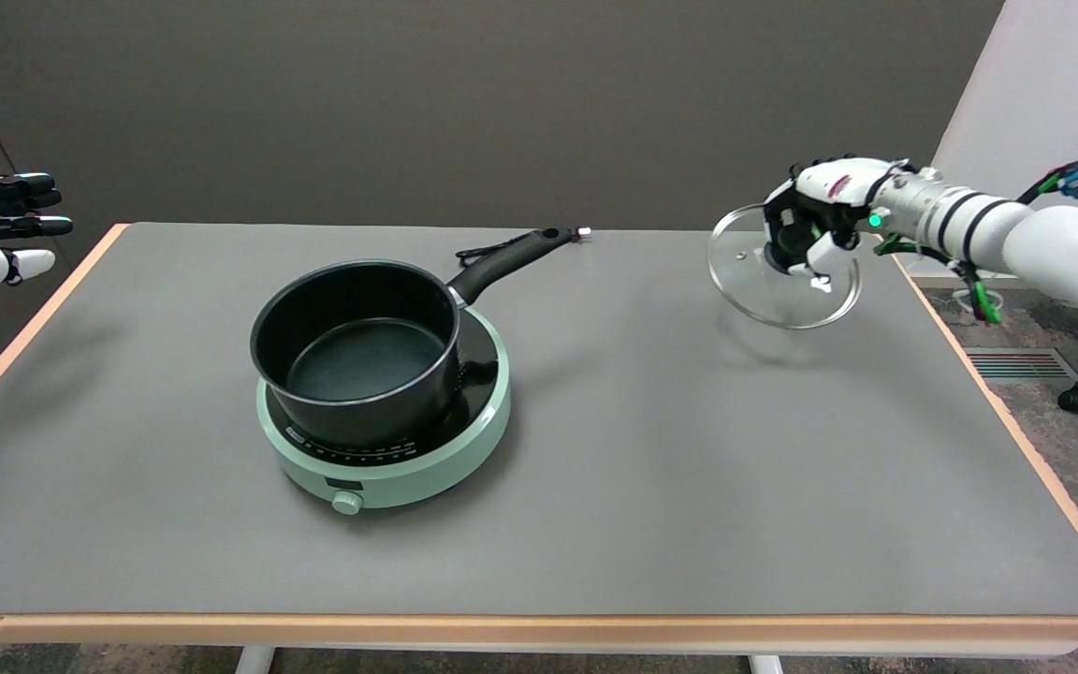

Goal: Place the pot lid onto the table.

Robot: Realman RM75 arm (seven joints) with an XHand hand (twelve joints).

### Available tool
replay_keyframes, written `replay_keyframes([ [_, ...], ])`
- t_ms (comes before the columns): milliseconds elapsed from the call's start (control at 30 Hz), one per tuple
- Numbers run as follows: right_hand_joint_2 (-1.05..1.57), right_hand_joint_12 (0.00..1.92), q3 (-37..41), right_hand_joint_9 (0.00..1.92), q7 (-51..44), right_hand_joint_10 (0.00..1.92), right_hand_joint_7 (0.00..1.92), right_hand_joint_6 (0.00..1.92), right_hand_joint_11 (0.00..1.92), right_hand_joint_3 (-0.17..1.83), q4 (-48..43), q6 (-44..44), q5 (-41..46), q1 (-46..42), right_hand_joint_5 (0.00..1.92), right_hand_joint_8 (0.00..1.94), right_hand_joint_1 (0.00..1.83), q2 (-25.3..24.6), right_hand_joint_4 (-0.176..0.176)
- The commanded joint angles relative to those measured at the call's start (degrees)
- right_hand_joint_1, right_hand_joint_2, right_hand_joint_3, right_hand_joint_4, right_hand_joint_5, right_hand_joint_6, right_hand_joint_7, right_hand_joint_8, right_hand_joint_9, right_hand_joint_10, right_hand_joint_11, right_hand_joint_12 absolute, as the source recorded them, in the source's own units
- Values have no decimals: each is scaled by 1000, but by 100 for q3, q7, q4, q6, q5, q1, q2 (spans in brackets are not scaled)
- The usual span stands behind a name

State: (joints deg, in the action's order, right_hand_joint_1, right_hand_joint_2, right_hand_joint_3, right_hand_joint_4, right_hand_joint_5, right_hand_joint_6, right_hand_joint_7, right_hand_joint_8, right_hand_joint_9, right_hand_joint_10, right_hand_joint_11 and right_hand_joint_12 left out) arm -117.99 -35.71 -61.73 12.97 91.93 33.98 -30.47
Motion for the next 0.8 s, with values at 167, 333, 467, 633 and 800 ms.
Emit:
replay_keyframes([
  [167, 837, 1569, -1180, 860, 13, 1494, 913, 1229, 712, 629, -271, 151, 174, 797, 707, 1294, 1364, -517, 176],
  [333, 835, 1557, -1428, 860, -2, 1502, 915, 1227, 717, 630, 80, 151, 222, 1171, 709, 1291, 1365, -811, 176],
  [467, 836, 1558, -1707, 859, -3, 1508, 914, 1228, 718, 629, 351, 151, 222, 1419, 709, 1293, 1364, -1002, 176],
  [633, 835, 1559, -1938, 857, 13, 1511, 914, 1227, 714, 630, 525, 151, 222, 1624, 709, 1293, 1364, -1168, 176],
  [800, 833, 1553, -2153, 858, 21, 1510, 915, 1227, 715, 632, 620, 151, 222, 1744, 711, 1292, 1365, -1296, 176],
])
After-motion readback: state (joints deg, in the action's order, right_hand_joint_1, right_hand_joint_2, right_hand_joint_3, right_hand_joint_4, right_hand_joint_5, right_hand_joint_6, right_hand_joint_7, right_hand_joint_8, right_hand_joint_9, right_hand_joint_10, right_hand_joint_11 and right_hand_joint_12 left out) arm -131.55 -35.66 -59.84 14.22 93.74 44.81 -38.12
